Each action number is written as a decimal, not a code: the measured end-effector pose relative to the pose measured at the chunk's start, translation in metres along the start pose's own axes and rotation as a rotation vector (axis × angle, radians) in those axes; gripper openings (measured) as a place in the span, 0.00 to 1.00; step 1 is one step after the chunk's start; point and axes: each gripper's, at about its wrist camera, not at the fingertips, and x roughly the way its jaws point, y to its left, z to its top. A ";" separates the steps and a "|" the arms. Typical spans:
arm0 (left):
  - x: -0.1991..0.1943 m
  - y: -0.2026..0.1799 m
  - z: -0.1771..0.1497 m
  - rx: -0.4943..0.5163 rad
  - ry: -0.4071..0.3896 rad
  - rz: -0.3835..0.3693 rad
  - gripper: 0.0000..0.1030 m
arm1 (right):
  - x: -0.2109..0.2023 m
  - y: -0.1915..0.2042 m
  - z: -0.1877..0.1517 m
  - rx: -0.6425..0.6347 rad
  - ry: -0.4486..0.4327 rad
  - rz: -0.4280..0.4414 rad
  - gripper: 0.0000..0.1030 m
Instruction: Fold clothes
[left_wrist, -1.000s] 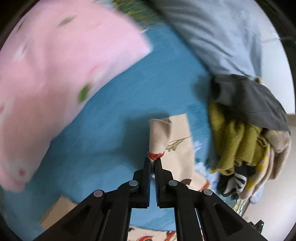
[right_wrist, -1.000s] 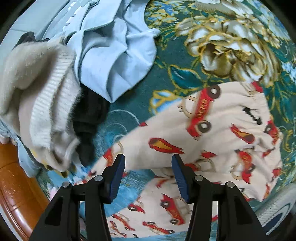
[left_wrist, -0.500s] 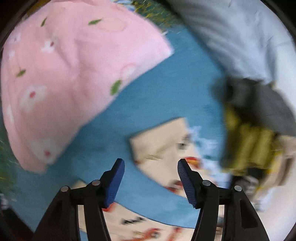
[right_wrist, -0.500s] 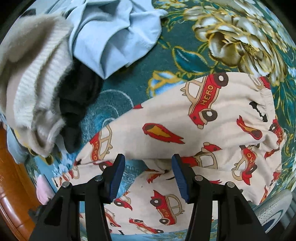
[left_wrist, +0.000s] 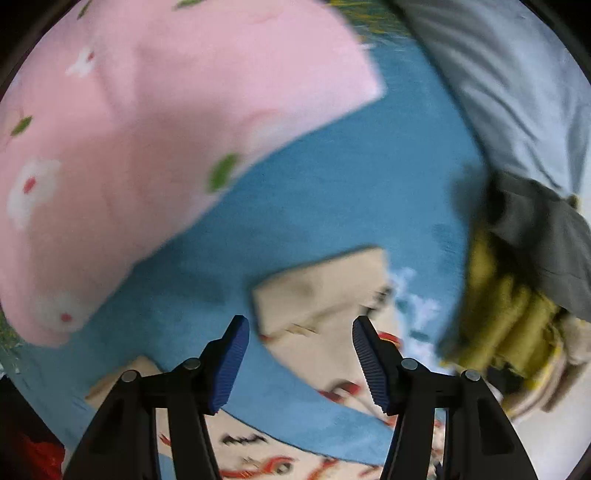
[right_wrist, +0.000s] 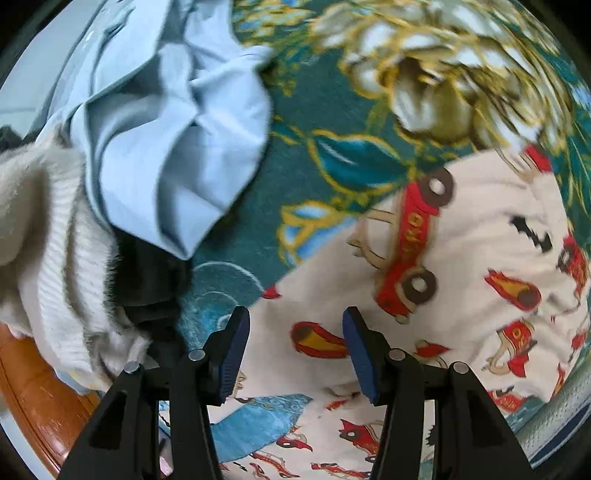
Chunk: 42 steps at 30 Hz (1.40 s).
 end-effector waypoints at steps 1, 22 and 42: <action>-0.004 -0.007 -0.001 -0.006 0.002 -0.026 0.60 | 0.001 0.005 0.001 -0.021 -0.003 -0.013 0.52; 0.060 -0.070 0.033 -0.165 0.096 0.120 0.05 | 0.028 0.003 0.019 0.117 0.054 -0.120 0.52; -0.009 0.038 -0.028 0.125 -0.058 -0.047 0.01 | -0.010 -0.011 -0.009 -0.011 -0.057 -0.088 0.05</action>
